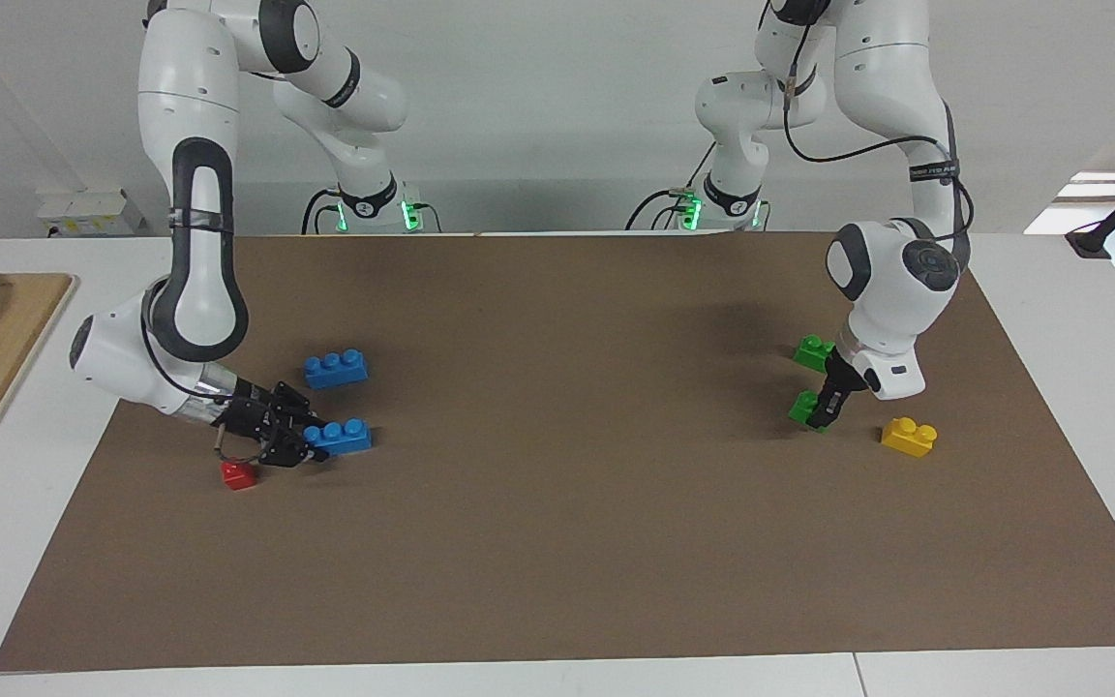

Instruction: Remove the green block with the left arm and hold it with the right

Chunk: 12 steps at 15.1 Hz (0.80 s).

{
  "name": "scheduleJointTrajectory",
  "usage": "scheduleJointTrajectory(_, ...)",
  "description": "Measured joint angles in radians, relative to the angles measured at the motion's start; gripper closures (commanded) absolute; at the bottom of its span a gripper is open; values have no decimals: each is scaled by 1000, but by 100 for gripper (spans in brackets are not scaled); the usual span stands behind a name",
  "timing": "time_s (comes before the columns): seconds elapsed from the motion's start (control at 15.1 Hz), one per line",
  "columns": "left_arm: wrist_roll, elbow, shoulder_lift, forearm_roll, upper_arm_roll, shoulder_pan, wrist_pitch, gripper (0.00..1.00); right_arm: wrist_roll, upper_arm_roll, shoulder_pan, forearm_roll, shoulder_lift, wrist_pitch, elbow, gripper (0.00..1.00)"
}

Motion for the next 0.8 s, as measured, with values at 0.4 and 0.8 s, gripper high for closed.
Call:
scheduleJointTrajectory(0.4,211,158,-86,10,-6,0,-221,0,37,5,1,-160,-126,-76,31,2)
scheduleJointTrajectory(0.8,621,289,-134,28,-1,1,-385,0,-52,27,69,-409,-209,-229,136,0)
